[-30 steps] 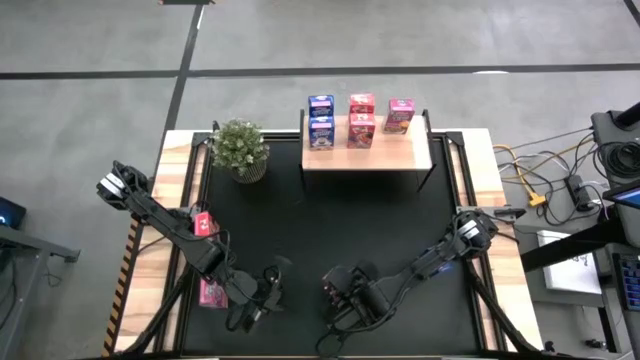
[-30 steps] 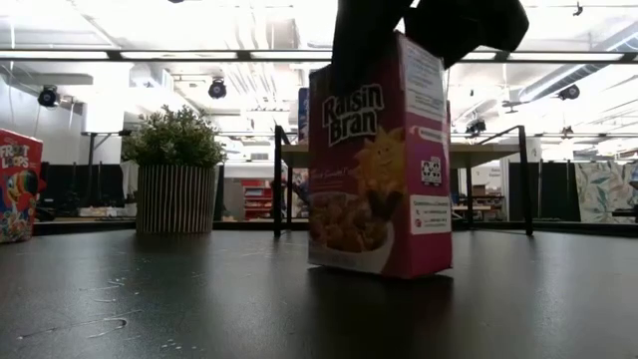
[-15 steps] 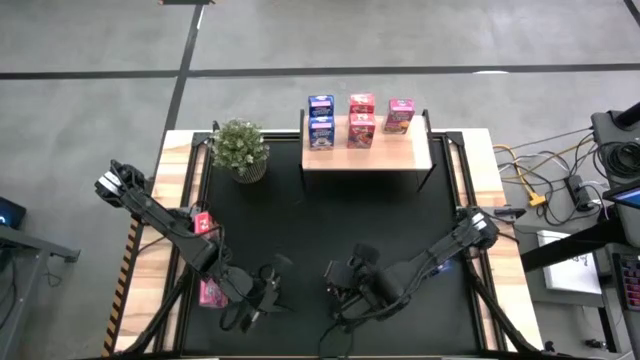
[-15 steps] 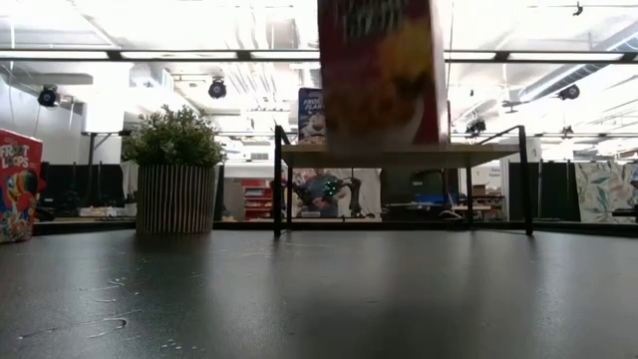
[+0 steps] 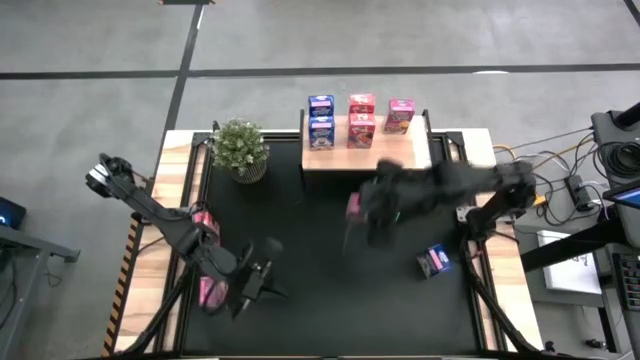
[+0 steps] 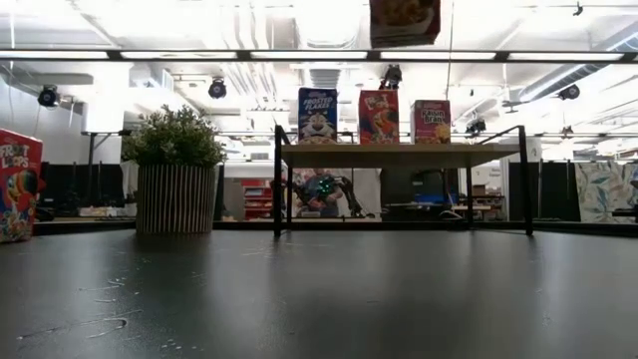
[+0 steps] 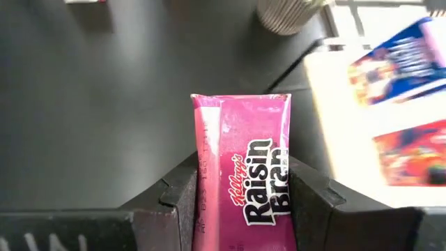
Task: Stack cereal on shelf
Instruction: Put the right purple cereal box on the shelf and align it with the other purple cereal box on the shelf
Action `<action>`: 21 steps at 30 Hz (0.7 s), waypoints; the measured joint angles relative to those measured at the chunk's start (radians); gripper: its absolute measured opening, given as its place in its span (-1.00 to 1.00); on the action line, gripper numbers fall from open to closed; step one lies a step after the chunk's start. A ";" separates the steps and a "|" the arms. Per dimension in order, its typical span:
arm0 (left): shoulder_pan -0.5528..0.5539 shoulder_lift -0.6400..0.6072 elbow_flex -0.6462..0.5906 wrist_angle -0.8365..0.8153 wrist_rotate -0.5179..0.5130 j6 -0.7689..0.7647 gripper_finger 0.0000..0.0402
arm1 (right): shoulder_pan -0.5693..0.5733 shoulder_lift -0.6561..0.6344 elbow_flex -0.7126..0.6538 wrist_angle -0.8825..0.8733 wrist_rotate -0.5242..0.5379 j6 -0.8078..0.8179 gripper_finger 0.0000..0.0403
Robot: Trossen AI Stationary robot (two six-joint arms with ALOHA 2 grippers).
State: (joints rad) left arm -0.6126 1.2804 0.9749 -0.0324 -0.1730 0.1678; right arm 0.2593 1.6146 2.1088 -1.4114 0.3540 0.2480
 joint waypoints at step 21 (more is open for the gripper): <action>0.114 -0.069 0.000 -0.039 0.000 0.101 -1.00 | -0.811 -0.340 -0.405 0.180 -0.544 -0.611 -0.25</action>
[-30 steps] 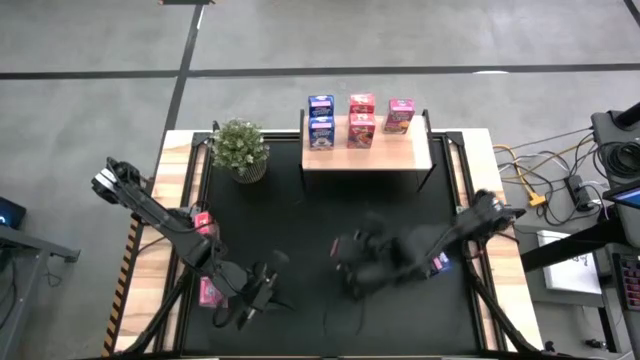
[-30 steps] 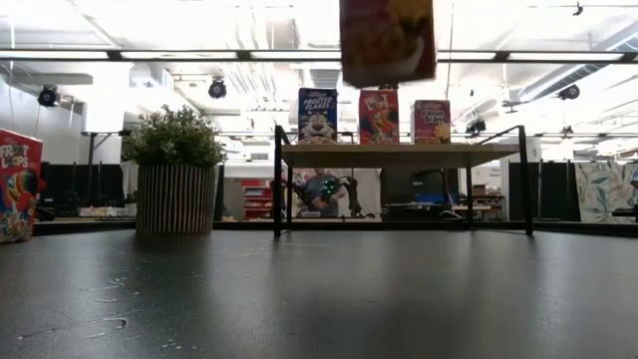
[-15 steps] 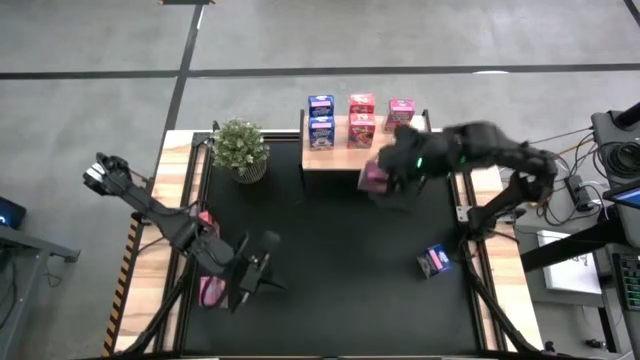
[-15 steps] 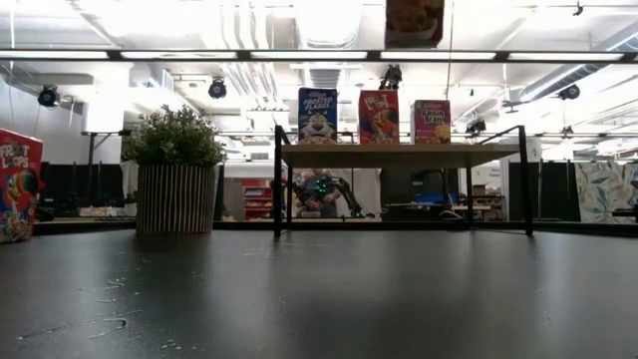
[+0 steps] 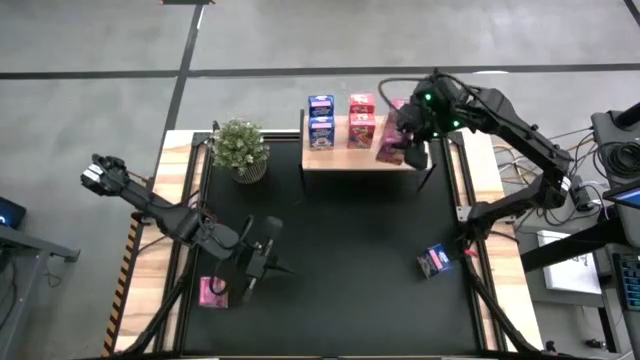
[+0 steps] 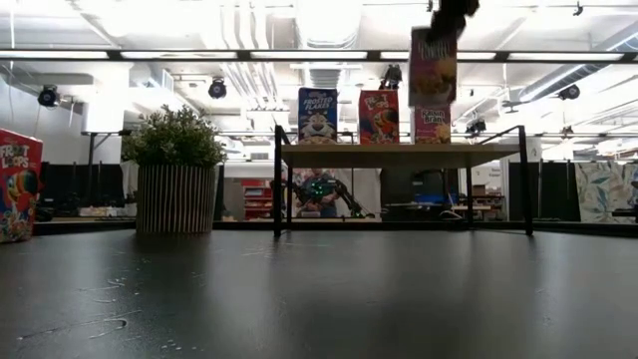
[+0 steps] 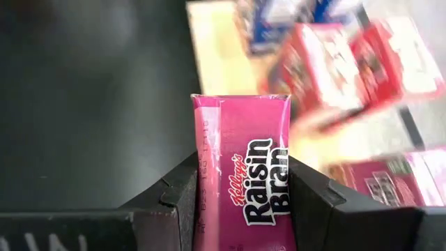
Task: Stack cereal on shelf
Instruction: Put the right purple cereal box on the shelf and align it with the other purple cereal box on the shelf
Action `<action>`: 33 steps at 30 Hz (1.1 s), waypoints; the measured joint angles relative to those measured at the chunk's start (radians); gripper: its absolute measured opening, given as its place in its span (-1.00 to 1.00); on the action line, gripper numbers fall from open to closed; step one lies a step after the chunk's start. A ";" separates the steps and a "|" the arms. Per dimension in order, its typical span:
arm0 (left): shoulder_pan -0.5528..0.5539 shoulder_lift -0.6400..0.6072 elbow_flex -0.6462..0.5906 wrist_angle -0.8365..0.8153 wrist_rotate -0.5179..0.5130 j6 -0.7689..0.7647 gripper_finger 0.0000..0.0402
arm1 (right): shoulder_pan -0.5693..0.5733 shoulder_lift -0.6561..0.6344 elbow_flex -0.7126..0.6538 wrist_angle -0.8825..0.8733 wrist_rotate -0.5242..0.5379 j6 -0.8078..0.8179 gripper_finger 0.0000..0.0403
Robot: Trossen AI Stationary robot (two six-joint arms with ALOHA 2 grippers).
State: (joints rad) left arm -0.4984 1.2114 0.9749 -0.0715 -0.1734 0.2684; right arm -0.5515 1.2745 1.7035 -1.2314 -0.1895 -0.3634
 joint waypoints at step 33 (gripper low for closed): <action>0.028 0.000 0.005 0.003 0.000 0.009 -1.00 | -0.259 0.028 -0.221 0.196 -0.020 -0.105 -0.18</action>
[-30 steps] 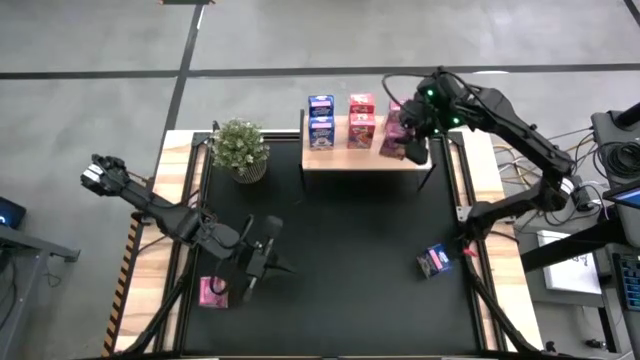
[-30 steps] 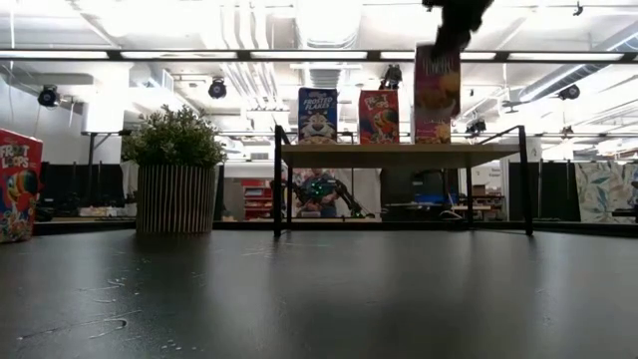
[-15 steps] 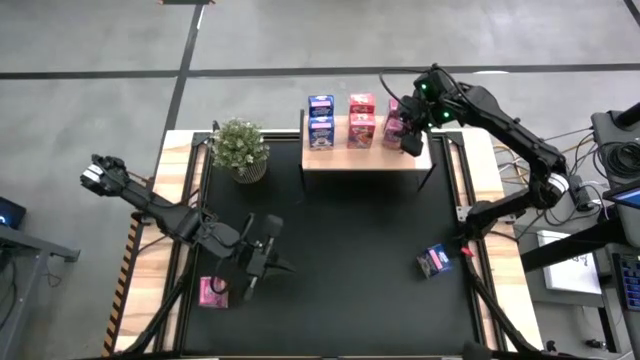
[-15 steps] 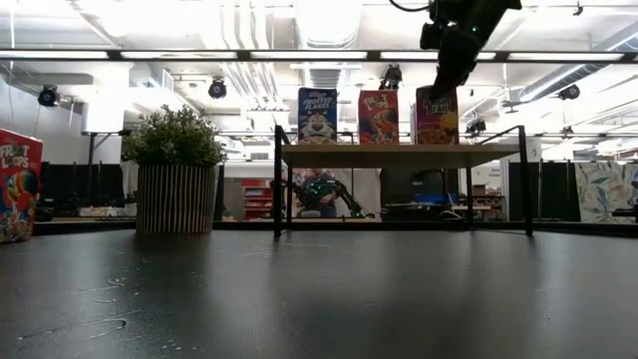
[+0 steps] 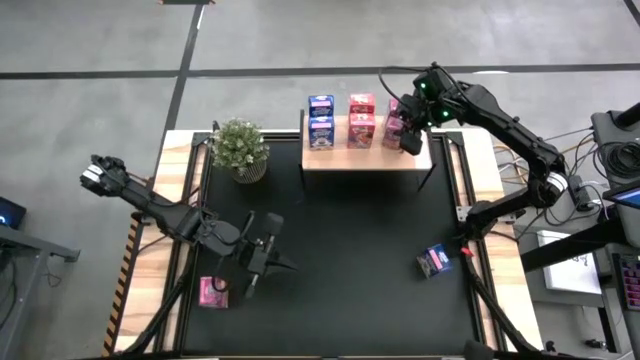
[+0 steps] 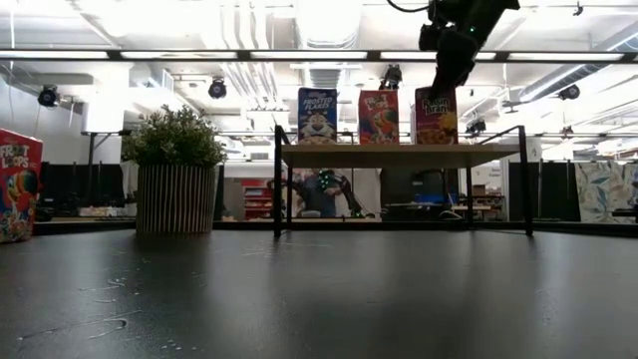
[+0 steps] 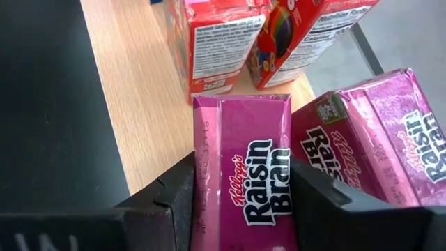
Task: Stack cereal on shelf
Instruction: Put the right purple cereal box on the shelf and align it with the other purple cereal box on the shelf
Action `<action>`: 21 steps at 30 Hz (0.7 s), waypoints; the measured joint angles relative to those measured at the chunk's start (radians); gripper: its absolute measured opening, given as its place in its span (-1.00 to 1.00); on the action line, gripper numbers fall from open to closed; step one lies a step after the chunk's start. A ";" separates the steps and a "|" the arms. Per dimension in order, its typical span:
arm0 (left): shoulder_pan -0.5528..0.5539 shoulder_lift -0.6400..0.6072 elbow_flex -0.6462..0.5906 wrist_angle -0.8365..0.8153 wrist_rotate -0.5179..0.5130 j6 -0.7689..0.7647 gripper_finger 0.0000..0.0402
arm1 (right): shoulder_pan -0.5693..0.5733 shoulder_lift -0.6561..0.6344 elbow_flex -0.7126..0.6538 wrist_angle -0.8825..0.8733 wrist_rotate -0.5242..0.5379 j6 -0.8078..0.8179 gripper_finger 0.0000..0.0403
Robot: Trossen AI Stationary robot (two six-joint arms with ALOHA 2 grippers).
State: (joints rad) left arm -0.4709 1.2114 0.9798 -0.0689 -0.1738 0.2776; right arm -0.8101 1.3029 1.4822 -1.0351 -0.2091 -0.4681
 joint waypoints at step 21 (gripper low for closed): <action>0.000 -0.001 0.002 0.002 0.000 -0.002 -1.00 | 0.000 -0.002 0.059 -0.008 0.001 0.077 0.23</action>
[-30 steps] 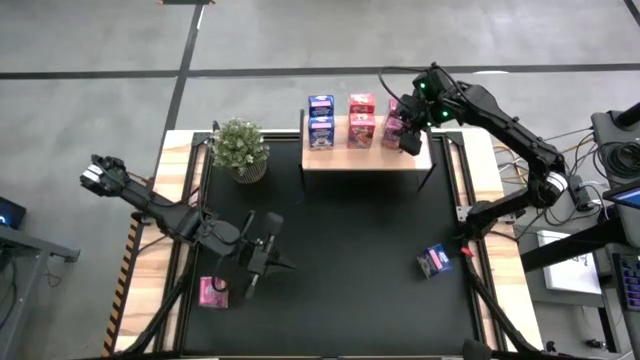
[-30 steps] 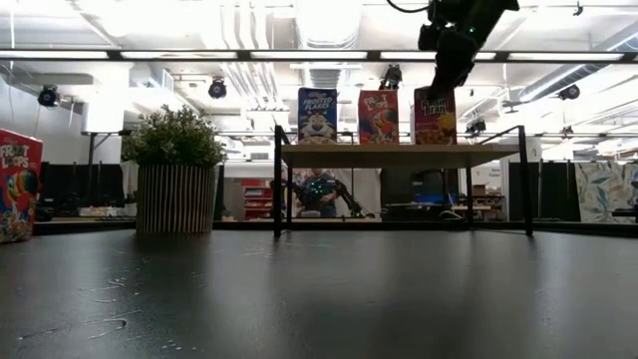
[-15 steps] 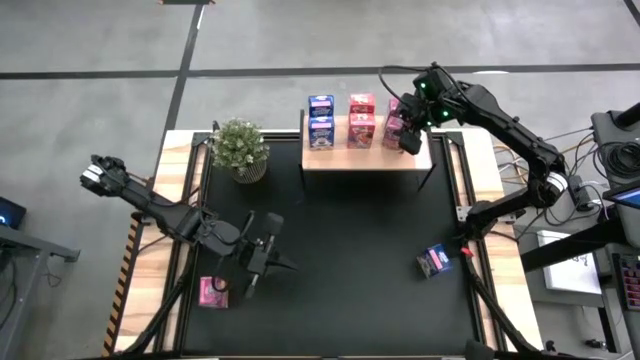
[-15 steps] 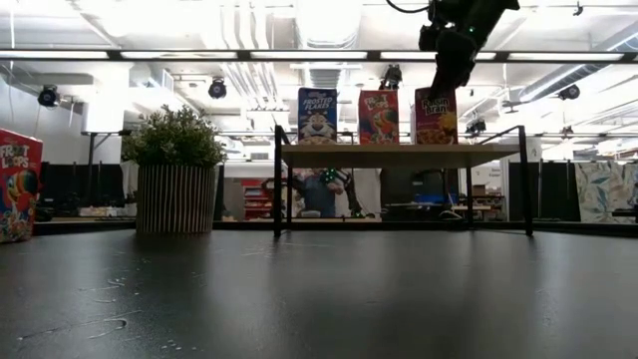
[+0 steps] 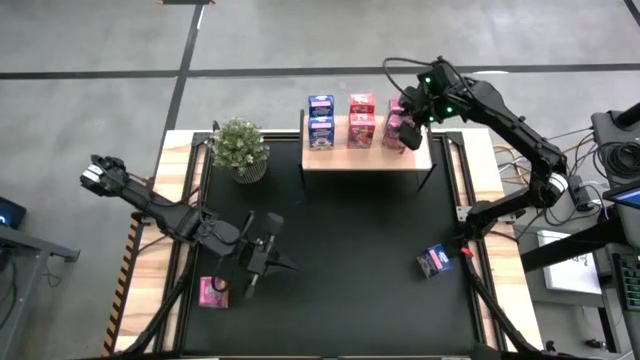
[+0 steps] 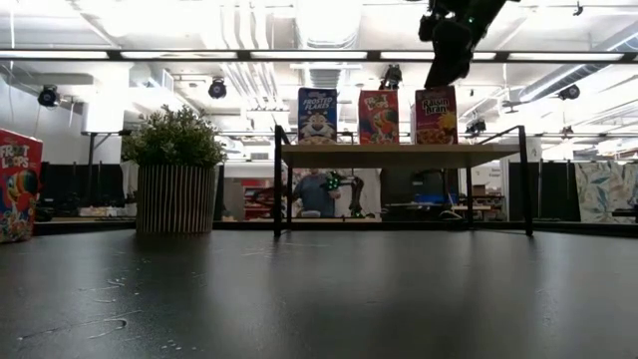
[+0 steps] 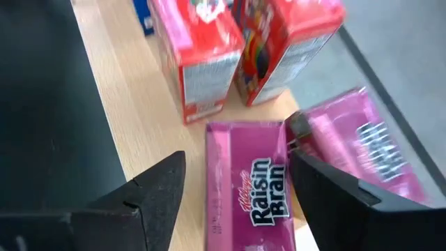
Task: Stack cereal on shelf
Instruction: Put the right purple cereal box on the shelf and align it with the other purple cereal box on the shelf
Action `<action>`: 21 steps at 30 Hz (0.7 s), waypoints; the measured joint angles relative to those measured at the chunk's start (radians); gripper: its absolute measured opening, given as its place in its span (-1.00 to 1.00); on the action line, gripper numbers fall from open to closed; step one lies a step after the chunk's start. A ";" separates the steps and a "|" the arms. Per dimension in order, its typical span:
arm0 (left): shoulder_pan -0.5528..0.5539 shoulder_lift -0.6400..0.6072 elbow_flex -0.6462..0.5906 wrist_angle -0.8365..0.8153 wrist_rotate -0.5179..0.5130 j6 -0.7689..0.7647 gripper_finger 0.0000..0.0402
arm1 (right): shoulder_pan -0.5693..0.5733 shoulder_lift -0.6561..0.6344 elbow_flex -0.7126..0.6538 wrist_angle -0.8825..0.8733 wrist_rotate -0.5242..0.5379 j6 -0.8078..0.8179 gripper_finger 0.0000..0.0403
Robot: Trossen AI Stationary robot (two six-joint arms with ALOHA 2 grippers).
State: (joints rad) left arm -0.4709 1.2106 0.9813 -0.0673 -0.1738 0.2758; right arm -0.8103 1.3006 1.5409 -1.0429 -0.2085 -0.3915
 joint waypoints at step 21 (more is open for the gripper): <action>0.000 0.000 0.000 -0.005 0.000 -0.023 -1.00 | 0.287 -0.031 0.090 -0.133 0.066 0.202 -0.31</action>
State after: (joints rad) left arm -0.4709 1.2110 0.9813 -0.0725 -0.1736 0.2527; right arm -0.5238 1.2701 1.6306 -1.1762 -0.1421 -0.1894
